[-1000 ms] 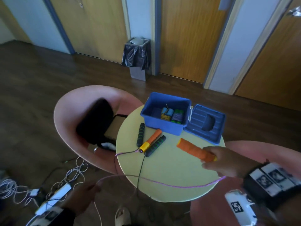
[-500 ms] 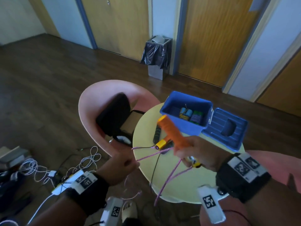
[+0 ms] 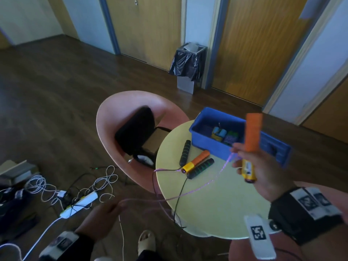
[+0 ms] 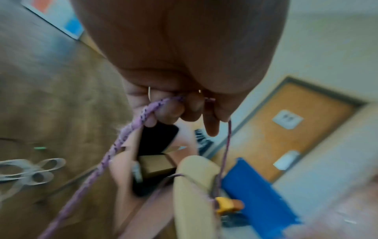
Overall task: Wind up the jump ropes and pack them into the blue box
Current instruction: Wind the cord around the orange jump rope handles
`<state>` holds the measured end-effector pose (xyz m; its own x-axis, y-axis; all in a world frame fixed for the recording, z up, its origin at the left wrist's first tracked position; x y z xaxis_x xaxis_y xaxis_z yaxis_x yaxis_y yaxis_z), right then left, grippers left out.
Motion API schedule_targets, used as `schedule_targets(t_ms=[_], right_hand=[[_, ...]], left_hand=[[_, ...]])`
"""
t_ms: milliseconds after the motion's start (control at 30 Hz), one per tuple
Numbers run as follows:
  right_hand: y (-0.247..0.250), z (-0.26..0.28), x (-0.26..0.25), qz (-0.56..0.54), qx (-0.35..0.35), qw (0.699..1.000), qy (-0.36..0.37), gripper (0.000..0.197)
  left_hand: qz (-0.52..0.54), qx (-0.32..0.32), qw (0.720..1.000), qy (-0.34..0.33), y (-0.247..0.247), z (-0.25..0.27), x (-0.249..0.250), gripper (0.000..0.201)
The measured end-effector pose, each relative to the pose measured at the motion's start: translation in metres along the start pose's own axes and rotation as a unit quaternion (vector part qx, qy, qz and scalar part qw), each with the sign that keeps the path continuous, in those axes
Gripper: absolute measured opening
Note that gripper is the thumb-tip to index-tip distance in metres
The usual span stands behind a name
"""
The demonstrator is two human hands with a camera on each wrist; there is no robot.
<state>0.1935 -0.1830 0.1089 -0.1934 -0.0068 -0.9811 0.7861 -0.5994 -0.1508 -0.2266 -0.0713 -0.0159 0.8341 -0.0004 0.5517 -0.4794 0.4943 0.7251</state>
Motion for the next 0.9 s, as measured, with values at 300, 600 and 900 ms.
schedule_targets(t_ms=[300, 600, 900], right_hand=[[-0.121, 0.037, 0.024, 0.138, -0.375, 0.908, -0.127, 0.025], [-0.078, 0.008, -0.002, -0.089, -0.193, 0.97, -0.117, 0.009], [-0.052, -0.004, 0.007, -0.082, -0.094, 0.989, -0.073, 0.017]], left_hand=[[0.035, 0.011, 0.974, -0.222, 0.022, 0.015, 0.191, 0.029], [-0.028, 0.01, 0.999, -0.043, 0.001, -0.031, 0.069, 0.031], [-0.038, 0.005, 0.994, 0.102, -0.028, -0.017, -0.016, 0.022]])
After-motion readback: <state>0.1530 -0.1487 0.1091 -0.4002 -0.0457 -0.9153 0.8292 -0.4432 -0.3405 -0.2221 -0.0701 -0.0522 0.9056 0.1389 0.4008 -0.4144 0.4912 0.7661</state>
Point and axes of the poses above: each hand's wrist, its own z-axis away from the middle knuckle, its own y-axis out of the back of the hand, x = y × z, the point moved 4 cm from there along -z, towards the middle knuckle, and after that the axes turned 9 degrees about y, right-handed, at the moved point
